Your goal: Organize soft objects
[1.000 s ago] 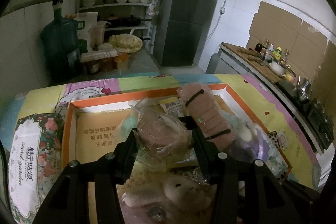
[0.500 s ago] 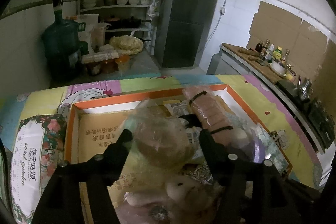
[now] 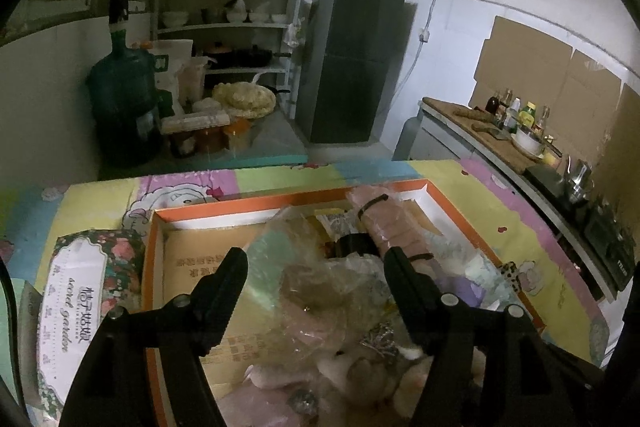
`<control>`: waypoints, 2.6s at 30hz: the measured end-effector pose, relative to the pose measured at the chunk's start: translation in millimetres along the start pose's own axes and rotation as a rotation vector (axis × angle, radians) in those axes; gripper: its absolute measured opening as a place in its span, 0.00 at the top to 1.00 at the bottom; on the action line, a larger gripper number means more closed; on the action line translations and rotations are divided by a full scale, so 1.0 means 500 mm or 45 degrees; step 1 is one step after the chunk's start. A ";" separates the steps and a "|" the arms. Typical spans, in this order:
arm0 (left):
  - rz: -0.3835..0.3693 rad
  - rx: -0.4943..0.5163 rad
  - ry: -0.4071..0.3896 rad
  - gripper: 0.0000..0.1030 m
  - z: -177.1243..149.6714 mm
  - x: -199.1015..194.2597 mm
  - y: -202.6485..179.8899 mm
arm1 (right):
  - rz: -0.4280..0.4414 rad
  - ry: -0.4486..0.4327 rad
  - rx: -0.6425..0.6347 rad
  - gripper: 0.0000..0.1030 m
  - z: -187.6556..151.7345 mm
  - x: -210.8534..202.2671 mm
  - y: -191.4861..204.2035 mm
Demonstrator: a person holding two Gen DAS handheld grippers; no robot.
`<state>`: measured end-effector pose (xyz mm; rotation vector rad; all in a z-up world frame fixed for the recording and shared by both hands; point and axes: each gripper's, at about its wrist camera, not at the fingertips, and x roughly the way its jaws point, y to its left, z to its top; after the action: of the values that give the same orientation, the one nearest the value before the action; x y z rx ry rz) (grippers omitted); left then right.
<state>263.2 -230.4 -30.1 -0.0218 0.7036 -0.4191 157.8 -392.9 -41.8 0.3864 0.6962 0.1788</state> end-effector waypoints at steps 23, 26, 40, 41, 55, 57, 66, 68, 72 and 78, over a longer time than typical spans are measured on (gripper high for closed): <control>0.069 0.004 -0.113 0.32 -0.020 -0.114 0.030 | -0.066 -0.126 -0.061 0.40 -0.009 -0.063 0.059; 0.082 0.001 -0.123 0.32 -0.026 -0.132 0.038 | -0.079 -0.141 -0.073 0.40 -0.011 -0.069 0.069; 0.121 -0.019 -0.202 0.32 -0.057 -0.234 0.060 | -0.161 -0.202 -0.159 0.40 -0.031 -0.103 0.129; 0.125 -0.022 -0.205 0.32 -0.060 -0.242 0.063 | -0.164 -0.207 -0.166 0.40 -0.031 -0.105 0.134; 0.252 -0.044 -0.255 0.32 -0.108 -0.324 0.091 | -0.241 -0.333 -0.281 0.28 -0.064 -0.163 0.200; 0.267 -0.042 -0.262 0.32 -0.114 -0.335 0.092 | -0.238 -0.330 -0.273 0.28 -0.067 -0.164 0.205; 0.319 -0.080 -0.278 0.32 -0.148 -0.389 0.108 | -0.261 -0.357 -0.253 0.28 -0.091 -0.183 0.235; 0.325 -0.093 -0.272 0.32 -0.156 -0.399 0.114 | -0.256 -0.364 -0.260 0.28 -0.097 -0.187 0.246; 0.345 -0.105 -0.273 0.32 -0.171 -0.419 0.119 | -0.254 -0.376 -0.292 0.28 -0.114 -0.194 0.273; 0.377 -0.092 -0.283 0.32 -0.203 -0.449 0.120 | -0.264 -0.372 -0.305 0.28 -0.141 -0.200 0.305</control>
<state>67.6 -77.5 22.6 -0.0311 0.4925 -0.1045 31.2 -262.1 29.4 0.1050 0.4166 0.0074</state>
